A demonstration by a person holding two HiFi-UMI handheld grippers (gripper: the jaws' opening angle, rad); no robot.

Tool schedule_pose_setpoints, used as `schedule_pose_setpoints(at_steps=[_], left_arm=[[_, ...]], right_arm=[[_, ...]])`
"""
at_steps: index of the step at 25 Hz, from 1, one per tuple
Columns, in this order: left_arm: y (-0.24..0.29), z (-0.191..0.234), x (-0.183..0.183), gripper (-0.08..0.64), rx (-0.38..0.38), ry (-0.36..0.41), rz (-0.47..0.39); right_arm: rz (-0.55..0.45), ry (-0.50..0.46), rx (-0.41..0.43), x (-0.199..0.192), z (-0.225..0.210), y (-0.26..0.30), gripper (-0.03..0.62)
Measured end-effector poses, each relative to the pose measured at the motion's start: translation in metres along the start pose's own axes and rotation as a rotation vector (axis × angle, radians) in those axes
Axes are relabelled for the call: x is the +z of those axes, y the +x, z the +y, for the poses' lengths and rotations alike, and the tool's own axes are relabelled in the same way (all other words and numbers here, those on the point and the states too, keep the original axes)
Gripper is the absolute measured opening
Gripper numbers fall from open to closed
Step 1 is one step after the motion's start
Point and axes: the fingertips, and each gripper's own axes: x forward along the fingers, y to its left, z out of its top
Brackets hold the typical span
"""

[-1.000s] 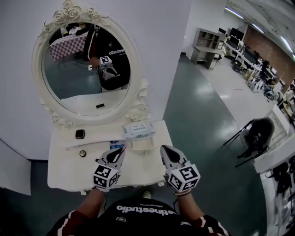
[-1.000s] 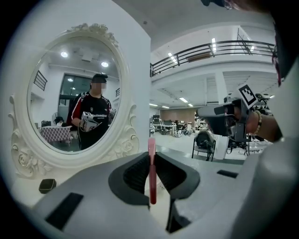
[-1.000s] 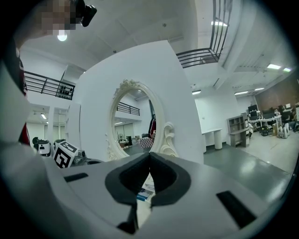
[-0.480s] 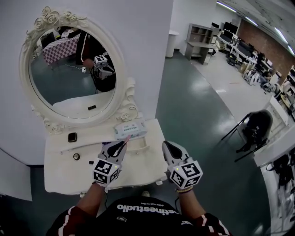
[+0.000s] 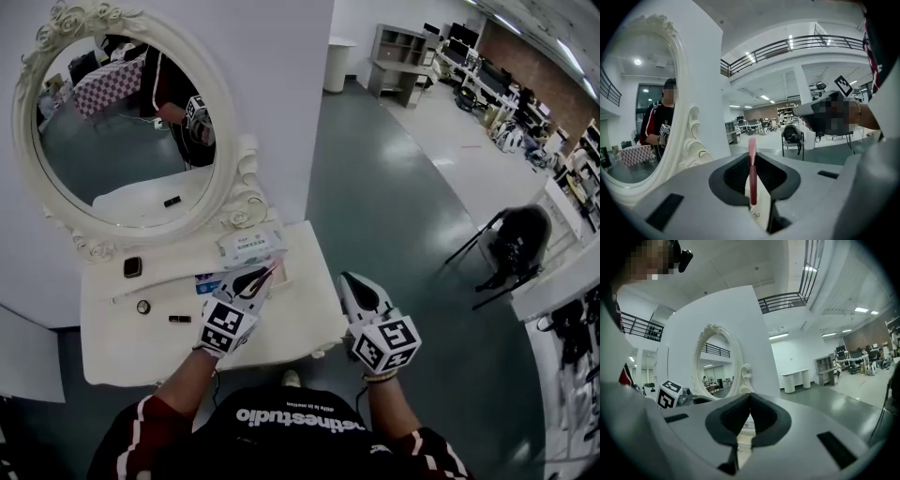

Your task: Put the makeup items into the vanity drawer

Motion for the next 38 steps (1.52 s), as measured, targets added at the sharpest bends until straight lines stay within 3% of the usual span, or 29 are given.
schedule_pose_setpoints(at_steps=[11,21,38], left_arm=[[0.050,0.001,-0.054,0.049,-0.065,0.101,0.147],[0.085,0.006,-0.115,0.049,-0.121,0.124,0.278],[0.113,0.010,-0.167,0.051,-0.171,0.178,0.409]], right_arm=[[0.042,0.024,-0.006,-0.021,-0.008,0.004,-0.006],[0.090,0.033,0.005,-0.033,-0.016,0.019,-0.006],[0.138,0.050,-0.001,-0.048,-0.023,0.034,-0.006]])
